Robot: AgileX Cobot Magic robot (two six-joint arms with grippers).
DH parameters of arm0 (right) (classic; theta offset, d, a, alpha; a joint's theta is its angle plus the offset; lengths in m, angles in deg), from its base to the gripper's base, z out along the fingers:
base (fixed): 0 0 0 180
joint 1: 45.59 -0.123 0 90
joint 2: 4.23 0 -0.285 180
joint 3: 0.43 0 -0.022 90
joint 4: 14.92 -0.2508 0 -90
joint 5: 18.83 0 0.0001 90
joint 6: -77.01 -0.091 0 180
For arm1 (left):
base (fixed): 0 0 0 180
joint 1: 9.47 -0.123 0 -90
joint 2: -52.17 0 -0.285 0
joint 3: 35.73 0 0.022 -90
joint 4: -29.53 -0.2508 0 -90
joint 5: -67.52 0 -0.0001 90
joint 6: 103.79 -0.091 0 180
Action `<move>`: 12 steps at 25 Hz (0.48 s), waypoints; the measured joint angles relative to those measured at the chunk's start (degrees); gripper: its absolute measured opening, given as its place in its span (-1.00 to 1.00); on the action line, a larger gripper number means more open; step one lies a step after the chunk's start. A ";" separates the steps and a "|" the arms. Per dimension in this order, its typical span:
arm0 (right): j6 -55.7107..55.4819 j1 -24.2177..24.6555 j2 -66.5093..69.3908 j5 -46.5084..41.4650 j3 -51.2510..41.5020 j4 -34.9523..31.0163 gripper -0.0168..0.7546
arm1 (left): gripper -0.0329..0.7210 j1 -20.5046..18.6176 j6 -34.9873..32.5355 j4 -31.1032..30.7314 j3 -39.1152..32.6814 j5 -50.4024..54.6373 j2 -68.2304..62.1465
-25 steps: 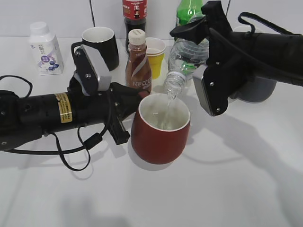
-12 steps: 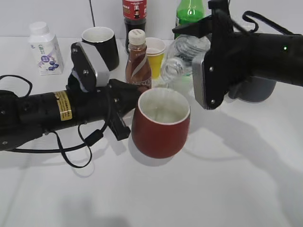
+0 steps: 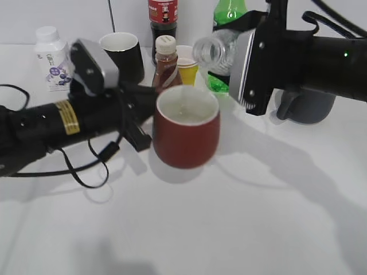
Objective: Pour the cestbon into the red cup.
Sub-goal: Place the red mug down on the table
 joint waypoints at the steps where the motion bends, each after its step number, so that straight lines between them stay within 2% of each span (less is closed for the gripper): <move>1: -1.67 0.00 0.00 0.57 0.00 -0.74 0.32 | -0.80 -0.53 0.00 0.16 0.00 0.00 0.44; 5: -9.16 0.00 0.00 3.69 1.01 -4.23 0.32 | -0.80 -2.93 0.00 0.73 0.00 0.95 2.29; 12: -26.71 0.00 0.00 3.68 3.67 -8.28 0.32 | -0.80 -5.94 0.00 0.67 -1.96 2.62 5.52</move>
